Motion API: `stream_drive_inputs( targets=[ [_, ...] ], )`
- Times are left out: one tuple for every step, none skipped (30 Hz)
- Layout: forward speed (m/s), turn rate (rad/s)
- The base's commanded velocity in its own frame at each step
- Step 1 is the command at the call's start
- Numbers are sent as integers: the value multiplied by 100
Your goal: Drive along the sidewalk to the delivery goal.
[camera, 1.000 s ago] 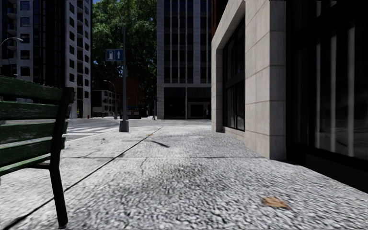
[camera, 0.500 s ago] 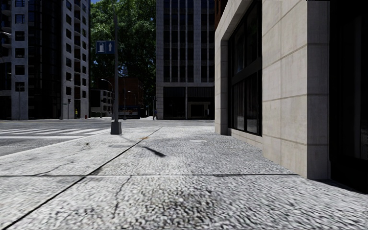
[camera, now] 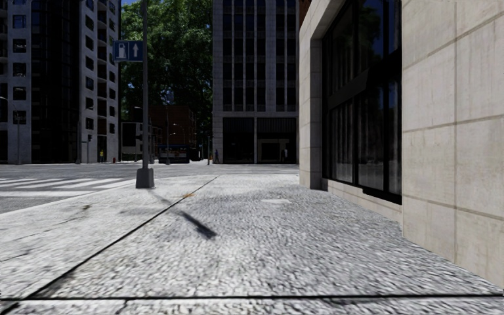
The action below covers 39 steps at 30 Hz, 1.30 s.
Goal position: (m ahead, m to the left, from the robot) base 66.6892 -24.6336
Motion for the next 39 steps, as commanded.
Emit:
stream_drive_inputs(
  targets=[
    [200,0],
    [200,0],
    [200,0],
    [200,0],
    [200,0],
    [200,0],
    [200,0],
    [200,0],
    [200,0],
    [200,0],
    [200,0],
    [200,0],
    [200,0],
    [200,0],
    [200,0],
    [200,0],
    [200,0],
    [200,0],
    [200,0],
    [200,0],
    [200,0],
    [200,0],
    [200,0],
    [200,0],
    [200,0],
    [200,0],
    [200,0],
    [200,0],
    [200,0],
    [200,0],
    [200,0],
    [200,0],
    [200,0],
    [200,0],
    [200,0],
    [200,0],
    [200,0],
    [200,0],
    [200,0]
  ],
)
